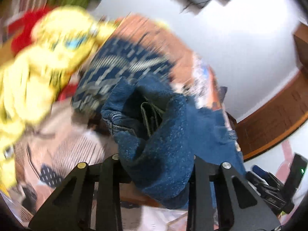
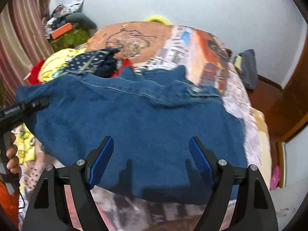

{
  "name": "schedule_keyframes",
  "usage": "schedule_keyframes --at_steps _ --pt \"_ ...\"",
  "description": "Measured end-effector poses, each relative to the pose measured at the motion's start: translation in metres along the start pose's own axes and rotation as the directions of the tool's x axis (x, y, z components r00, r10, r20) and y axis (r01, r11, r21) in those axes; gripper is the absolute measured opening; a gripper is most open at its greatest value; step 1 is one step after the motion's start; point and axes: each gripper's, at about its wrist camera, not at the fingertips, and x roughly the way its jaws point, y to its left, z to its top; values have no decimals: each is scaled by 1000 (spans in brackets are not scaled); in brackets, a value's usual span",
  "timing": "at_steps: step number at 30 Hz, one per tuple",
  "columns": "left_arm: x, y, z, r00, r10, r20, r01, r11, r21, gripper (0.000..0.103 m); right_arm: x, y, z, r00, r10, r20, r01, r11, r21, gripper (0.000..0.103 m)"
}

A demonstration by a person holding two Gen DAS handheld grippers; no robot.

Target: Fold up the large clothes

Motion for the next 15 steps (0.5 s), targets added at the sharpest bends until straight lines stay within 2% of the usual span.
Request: schedule_keyframes --at_steps 4,7,9,12,13,15 --pt "-41 -44 7 991 -41 130 22 989 145 27 17 24 6 997 59 -45 -61 997 -41 78" --pt "-66 -74 10 976 -74 205 24 971 240 27 40 41 1 987 102 -128 -109 993 -48 78" --pt "-73 -88 12 976 -90 200 36 965 258 27 51 46 -6 971 177 -163 -177 984 17 78" --pt "-65 -95 13 977 -50 207 -10 959 282 26 68 50 -17 927 301 -224 -283 953 108 78" --pt "-62 -95 10 979 -44 197 -14 959 283 26 71 50 -19 921 311 -233 -290 949 120 78" --pt "-53 -97 9 983 -43 178 -9 959 284 25 70 46 -23 927 298 -227 -277 954 117 78"
